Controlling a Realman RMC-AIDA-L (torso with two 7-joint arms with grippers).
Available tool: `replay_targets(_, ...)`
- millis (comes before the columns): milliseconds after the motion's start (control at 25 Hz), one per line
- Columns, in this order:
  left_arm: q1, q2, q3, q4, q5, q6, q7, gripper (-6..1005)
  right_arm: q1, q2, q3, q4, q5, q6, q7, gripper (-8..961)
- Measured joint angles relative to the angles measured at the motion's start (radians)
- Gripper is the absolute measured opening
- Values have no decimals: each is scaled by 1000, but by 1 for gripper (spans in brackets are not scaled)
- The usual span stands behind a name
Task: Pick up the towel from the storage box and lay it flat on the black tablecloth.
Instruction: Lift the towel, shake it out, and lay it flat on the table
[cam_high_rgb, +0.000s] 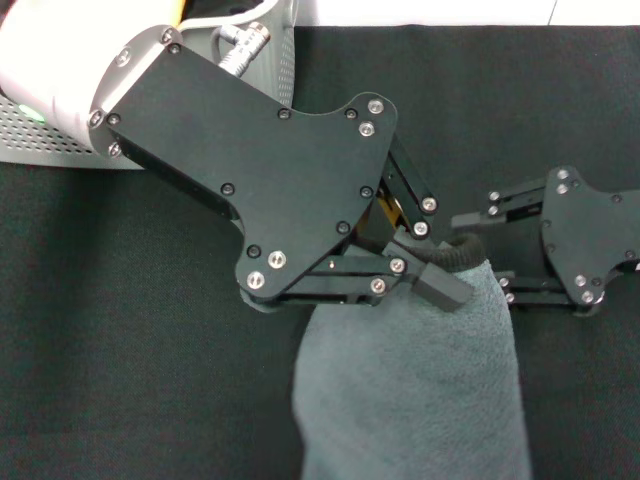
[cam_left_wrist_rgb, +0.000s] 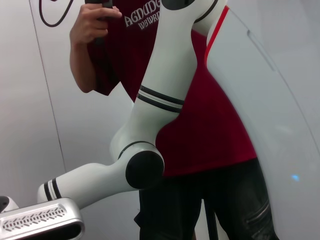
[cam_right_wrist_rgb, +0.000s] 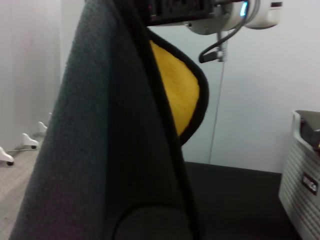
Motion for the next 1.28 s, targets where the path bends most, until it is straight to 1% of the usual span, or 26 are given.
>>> replay_targets(80, 0, 0, 0, 0, 0, 0, 0, 1, 3, 9, -10, 0, -1, 0, -1, 395)
replay_targets(200, 4, 0, -4, 1, 0, -1, 2, 1, 6, 16, -20, 0, -2, 0, -5, 384)
replay_targets(360, 13, -5, -30, 0, 2, -1, 7, 1, 14, 19, -50, 0, 1, 0, -9, 368)
replay_targets(480, 15, -7, -38, -1, 3, -1, 13, 2, 17, 22, -61, 0, 2, -1, -10, 375)
replay_targets(560, 15, -8, -38, -1, 3, -1, 14, 2, 19, 24, -61, 0, 1, -1, -12, 350)
replay_targets(760, 15, -10, -38, -2, 2, -1, 14, 2, 20, 24, -58, 9, 4, -9, -26, 286)
replay_targets(920, 15, -18, -37, -2, 7, -1, 14, 2, 20, 25, -54, 14, 5, -17, -39, 235)
replay_targets(1280, 15, -20, -37, -3, 7, -1, 14, 2, 67, 23, -53, 81, 9, -30, -65, 201)
